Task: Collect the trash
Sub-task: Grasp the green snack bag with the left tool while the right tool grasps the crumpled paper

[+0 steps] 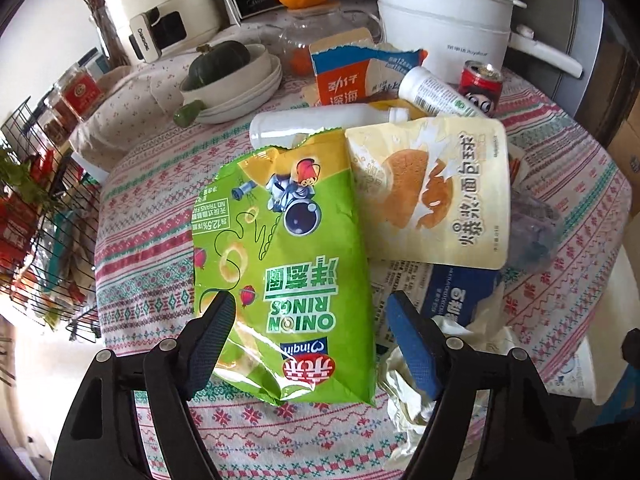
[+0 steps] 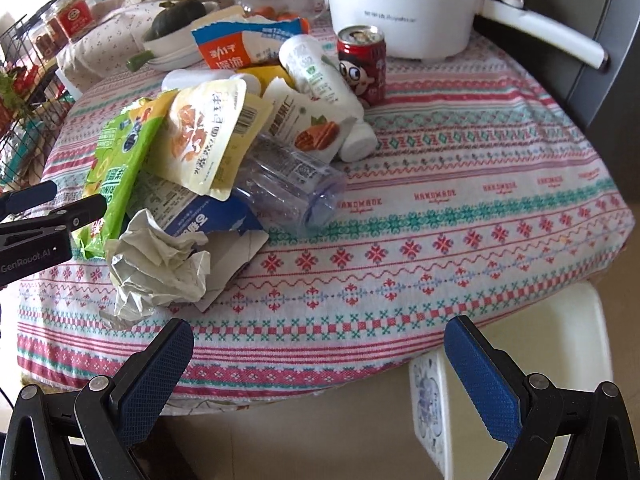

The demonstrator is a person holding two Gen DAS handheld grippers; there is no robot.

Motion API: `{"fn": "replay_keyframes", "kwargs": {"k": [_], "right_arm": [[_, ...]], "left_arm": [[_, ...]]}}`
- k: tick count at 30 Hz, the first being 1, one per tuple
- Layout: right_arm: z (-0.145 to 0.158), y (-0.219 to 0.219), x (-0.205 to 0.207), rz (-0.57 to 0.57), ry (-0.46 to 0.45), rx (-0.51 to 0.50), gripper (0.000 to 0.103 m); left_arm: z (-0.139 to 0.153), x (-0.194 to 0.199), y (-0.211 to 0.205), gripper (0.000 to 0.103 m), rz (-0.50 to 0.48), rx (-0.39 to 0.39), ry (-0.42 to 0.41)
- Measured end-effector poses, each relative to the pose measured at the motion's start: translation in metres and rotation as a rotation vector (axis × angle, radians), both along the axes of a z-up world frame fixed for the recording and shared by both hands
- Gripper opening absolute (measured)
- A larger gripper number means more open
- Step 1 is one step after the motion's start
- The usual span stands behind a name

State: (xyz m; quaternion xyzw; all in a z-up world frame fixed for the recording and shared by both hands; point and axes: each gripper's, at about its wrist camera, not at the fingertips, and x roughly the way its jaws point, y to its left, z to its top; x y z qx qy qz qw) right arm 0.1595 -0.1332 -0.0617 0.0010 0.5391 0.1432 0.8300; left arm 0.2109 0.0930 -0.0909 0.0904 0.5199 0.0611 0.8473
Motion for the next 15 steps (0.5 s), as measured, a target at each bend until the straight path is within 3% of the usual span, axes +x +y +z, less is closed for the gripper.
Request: {"fn": "replay_keyframes", "kwargs": {"k": [2, 4, 7, 15], "right_arm": [[-0.002, -0.002, 0.008, -0.02, 0.002, -0.004, 0.103], [-0.005, -0.003, 0.014, -0.033, 0.003, -0.008, 0.103], [-0.007, -0.002, 0.02, -0.033, 0.026, 0.012, 0.103], [-0.01, 0.017, 0.017, 0.014, 0.038, 0.012, 0.103]], "left_arm": [[-0.008, 0.006, 0.0, 0.067, 0.017, 0.038, 0.024], [-0.011, 0.008, 0.002, 0.043, 0.029, 0.038, 0.038], [-0.006, 0.006, 0.008, 0.023, 0.042, 0.028, 0.02], [0.025, -0.02, 0.038, 0.009, 0.036, -0.065, -0.063]]}}
